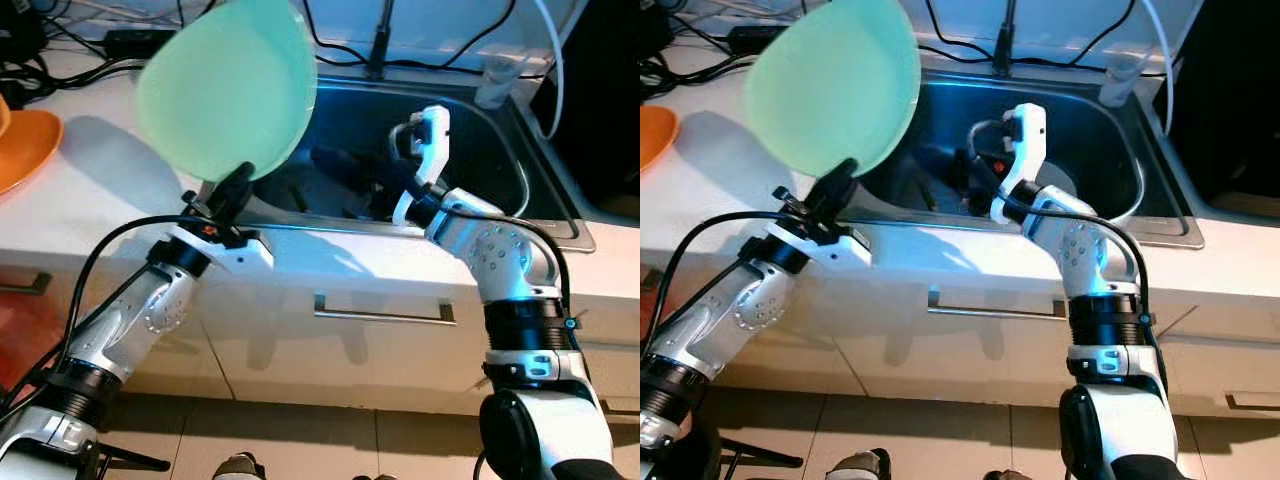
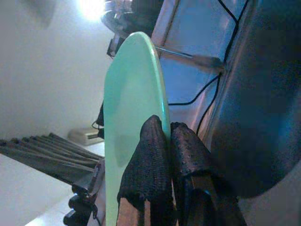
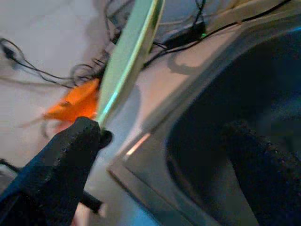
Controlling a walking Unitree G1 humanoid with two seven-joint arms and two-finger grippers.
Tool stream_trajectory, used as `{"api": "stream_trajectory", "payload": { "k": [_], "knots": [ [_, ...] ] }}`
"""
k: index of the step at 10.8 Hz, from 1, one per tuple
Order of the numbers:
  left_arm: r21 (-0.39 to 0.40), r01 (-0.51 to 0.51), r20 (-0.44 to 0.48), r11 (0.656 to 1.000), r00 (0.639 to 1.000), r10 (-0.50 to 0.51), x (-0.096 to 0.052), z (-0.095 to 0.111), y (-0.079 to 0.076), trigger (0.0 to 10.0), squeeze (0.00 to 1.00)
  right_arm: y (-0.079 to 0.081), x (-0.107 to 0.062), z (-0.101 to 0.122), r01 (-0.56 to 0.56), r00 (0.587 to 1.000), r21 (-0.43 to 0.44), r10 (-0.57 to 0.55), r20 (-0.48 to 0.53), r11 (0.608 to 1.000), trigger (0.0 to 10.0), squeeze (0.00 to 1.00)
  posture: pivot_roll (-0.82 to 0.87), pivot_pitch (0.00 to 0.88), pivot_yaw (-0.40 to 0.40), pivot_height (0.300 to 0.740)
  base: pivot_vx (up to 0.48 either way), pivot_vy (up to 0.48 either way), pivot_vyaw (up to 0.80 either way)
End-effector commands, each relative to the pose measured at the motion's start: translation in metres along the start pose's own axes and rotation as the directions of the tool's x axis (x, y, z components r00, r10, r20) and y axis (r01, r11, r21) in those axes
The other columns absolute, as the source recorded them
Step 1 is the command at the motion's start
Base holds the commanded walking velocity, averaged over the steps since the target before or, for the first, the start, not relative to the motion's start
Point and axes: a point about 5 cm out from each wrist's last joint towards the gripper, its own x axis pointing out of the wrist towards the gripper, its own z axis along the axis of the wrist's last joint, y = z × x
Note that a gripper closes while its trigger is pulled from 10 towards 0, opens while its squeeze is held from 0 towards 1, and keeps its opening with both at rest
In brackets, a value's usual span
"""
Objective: Kitchen organization
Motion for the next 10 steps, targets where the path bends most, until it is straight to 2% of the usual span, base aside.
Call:
{"api": "stream_trajectory", "payload": {
  "k": [1, 2, 3, 5, 8, 10],
  "knots": [
    [-0.019, 0.135, 0.016, 0.991, 0.991, -0.135, -0.016, 0.007, -0.032, 0.0, 0.00, 0.004, 0.000, 0.008, -0.058, 0.998, 0.046, 0.057, 0.030, 0.997, 10.0, 0.00, 0.07, 0.139, -0.075, 0.740, 0.000, 0.000, 0.00],
    [-0.017, 0.124, 0.050, 0.992, 0.991, -0.123, -0.013, 0.012, -0.032, 0.0, 0.00, 0.003, 0.001, 0.012, -0.088, 0.995, 0.115, 0.081, 0.063, 0.989, 10.0, 0.00, 0.07, 0.143, -0.071, 0.740, 0.000, 0.000, 0.00],
    [-0.017, 0.115, 0.068, 0.993, 0.991, -0.113, -0.009, 0.016, -0.032, 0.0, 0.00, 0.002, 0.004, 0.012, -0.092, 0.994, 0.141, 0.082, 0.071, 0.986, 10.0, 0.00, 0.07, 0.146, -0.069, 0.740, 0.000, 0.000, 0.00],
    [-0.040, 0.099, 0.100, 0.994, 0.990, -0.095, -0.004, 0.026, -0.031, 0.0, 0.00, 0.007, 0.009, 0.014, -0.161, 0.982, 0.120, 0.147, 0.120, 0.980, 10.0, 0.00, 0.07, 0.150, -0.060, 0.740, 0.000, 0.000, 0.00],
    [-0.062, 0.084, 0.137, 0.995, 0.988, -0.075, 0.000, 0.037, -0.028, 0.0, 0.00, 0.010, 0.018, 0.018, -0.195, 0.971, 0.122, 0.174, 0.163, 0.973, 10.0, 0.00, 0.07, 0.153, -0.050, 0.740, 0.000, 0.000, 0.00],
    [-0.076, 0.080, 0.163, 0.994, 0.984, -0.067, 0.002, 0.045, -0.029, 0.0, 0.00, 0.016, 0.024, 0.024, -0.247, 0.953, 0.093, 0.225, 0.204, 0.964, 10.0, 0.00, 0.07, 0.154, -0.044, 0.740, 0.000, 0.000, 0.00]
  ]
}}
